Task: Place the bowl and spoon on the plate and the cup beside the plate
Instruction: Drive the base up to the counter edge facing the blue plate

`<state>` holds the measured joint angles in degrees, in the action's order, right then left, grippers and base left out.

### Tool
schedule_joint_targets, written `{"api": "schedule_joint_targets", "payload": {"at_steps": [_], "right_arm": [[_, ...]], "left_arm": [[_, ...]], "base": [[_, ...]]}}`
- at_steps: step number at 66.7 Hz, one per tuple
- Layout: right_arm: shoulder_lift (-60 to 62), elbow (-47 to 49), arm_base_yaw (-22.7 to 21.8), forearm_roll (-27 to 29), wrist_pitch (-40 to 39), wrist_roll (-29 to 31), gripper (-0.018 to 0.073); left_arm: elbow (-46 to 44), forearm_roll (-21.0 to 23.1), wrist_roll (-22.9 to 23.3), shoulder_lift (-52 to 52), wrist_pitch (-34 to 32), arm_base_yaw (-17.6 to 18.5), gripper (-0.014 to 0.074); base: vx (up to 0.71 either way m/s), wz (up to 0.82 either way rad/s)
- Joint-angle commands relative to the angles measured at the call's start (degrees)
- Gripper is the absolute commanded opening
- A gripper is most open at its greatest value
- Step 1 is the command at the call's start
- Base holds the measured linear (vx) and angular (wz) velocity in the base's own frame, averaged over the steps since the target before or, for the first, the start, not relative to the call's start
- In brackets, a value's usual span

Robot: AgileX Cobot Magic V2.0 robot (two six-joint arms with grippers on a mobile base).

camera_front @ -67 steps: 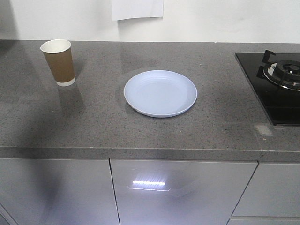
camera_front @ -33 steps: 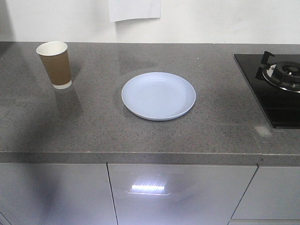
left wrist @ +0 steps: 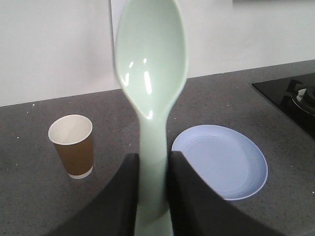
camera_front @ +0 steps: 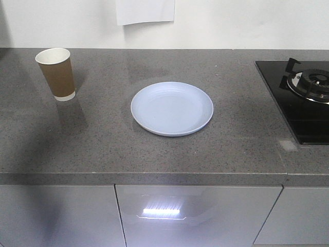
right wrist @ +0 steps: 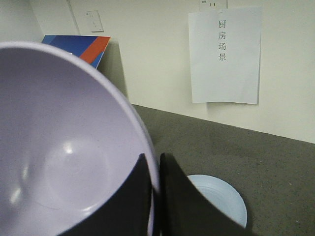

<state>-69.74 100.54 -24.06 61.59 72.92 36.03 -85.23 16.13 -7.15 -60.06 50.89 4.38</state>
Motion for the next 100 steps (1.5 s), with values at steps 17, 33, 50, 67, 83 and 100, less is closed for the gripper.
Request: {"api": "schedule_joint_targets", "payload": {"at_steps": [17, 33, 50, 67, 83, 100], "right_arm": [[1.0, 1.5, -0.1, 3.4, 0.2, 0.4, -0.0006], [1.0, 1.5, -0.1, 3.4, 0.2, 0.4, -0.0006], [1.0, 1.5, -0.1, 3.4, 0.2, 0.4, -0.0006], [1.0, 1.5, -0.1, 3.4, 0.2, 0.4, -0.0006], [1.0, 1.5, -0.1, 3.4, 0.2, 0.4, -0.0006], [1.0, 1.5, -0.1, 3.4, 0.2, 0.4, -0.0006]], "left_arm": [[-1.5, 1.1, 0.0, 0.5, -3.5, 0.2, -0.0006], [-1.5, 1.1, 0.0, 0.5, -3.5, 0.2, -0.0006], [-1.5, 1.1, 0.0, 0.5, -3.5, 0.2, -0.0006], [-1.5, 1.1, 0.0, 0.5, -3.5, 0.2, -0.0006], [-1.5, 1.1, 0.0, 0.5, -3.5, 0.2, -0.0006], [-1.5, 1.1, 0.0, 0.5, -3.5, 0.2, -0.0006]], "base": [[0.04, -0.01], [0.04, -0.01], [0.04, -0.01], [0.04, 0.0], [0.04, -0.01], [0.04, -0.01]]}}
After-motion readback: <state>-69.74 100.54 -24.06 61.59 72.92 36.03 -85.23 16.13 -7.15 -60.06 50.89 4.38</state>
